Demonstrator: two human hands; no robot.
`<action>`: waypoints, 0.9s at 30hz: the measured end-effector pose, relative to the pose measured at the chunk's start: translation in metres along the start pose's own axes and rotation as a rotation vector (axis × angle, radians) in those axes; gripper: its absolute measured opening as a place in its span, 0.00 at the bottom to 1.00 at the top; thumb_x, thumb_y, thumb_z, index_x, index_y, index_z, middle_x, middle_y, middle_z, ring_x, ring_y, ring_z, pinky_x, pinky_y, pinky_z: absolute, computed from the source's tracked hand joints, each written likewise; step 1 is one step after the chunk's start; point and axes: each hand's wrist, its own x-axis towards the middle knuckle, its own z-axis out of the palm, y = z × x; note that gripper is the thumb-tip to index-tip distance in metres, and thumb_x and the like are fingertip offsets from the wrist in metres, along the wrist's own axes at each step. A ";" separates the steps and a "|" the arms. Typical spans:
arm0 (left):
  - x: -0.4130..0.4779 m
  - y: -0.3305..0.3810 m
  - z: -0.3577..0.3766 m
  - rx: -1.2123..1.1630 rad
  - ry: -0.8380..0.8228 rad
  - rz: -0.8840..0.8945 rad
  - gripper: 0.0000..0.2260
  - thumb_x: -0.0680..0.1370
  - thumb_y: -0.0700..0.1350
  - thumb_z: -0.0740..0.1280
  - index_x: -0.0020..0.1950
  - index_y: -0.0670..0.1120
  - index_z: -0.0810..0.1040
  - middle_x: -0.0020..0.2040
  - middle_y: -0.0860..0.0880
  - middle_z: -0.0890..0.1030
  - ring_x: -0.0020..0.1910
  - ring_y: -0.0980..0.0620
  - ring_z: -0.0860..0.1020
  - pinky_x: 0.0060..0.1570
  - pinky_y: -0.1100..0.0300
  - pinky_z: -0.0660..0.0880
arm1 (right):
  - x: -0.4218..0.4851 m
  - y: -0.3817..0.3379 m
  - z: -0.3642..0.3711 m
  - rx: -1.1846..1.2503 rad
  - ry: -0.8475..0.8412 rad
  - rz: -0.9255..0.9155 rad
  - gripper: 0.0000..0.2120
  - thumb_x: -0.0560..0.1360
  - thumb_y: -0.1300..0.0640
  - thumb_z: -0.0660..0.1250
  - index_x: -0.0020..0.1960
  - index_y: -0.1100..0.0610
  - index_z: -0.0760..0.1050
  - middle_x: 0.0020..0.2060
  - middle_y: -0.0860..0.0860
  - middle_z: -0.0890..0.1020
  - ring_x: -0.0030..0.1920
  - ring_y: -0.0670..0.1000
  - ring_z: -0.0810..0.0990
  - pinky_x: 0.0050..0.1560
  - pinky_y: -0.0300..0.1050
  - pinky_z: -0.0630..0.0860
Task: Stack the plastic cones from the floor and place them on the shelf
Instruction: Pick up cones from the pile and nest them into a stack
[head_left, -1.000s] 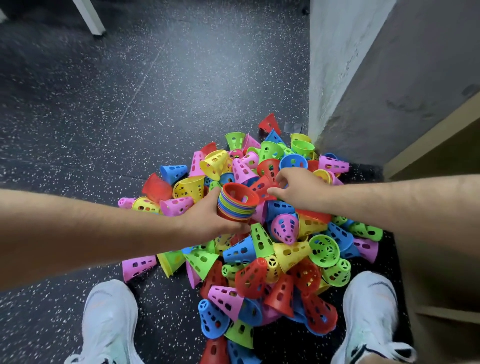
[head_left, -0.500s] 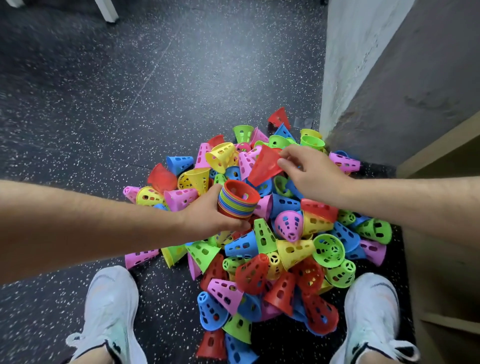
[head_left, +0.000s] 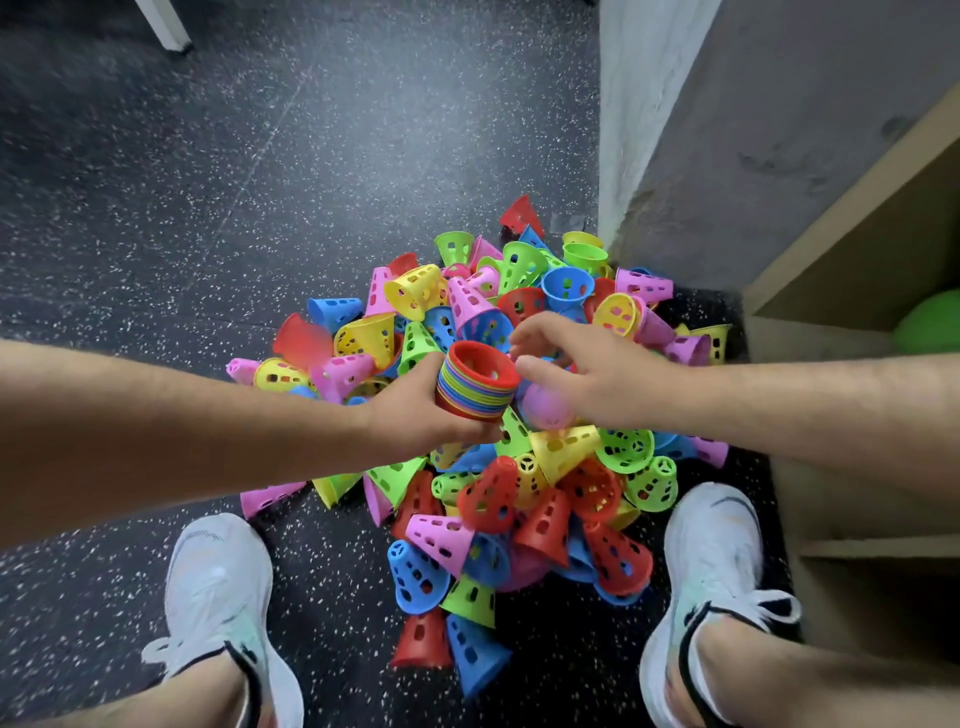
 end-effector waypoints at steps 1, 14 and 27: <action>-0.002 -0.003 0.001 0.013 0.007 -0.006 0.34 0.63 0.49 0.84 0.63 0.47 0.72 0.49 0.40 0.85 0.43 0.47 0.84 0.44 0.47 0.82 | -0.001 0.003 0.001 -0.007 0.029 0.024 0.11 0.82 0.47 0.62 0.63 0.48 0.73 0.53 0.42 0.81 0.52 0.40 0.78 0.53 0.36 0.74; -0.021 -0.015 0.016 0.041 -0.040 -0.016 0.32 0.67 0.47 0.85 0.64 0.52 0.72 0.54 0.49 0.84 0.51 0.54 0.84 0.50 0.59 0.82 | 0.008 0.030 0.025 -0.359 -0.078 0.355 0.36 0.71 0.36 0.72 0.71 0.54 0.68 0.39 0.48 0.76 0.40 0.51 0.76 0.33 0.45 0.68; -0.021 -0.024 0.000 0.022 -0.003 -0.018 0.32 0.67 0.48 0.85 0.64 0.52 0.71 0.54 0.48 0.84 0.50 0.52 0.84 0.50 0.57 0.82 | 0.008 0.020 0.018 -0.386 0.092 0.237 0.14 0.75 0.55 0.67 0.60 0.56 0.77 0.53 0.54 0.80 0.48 0.55 0.78 0.43 0.46 0.72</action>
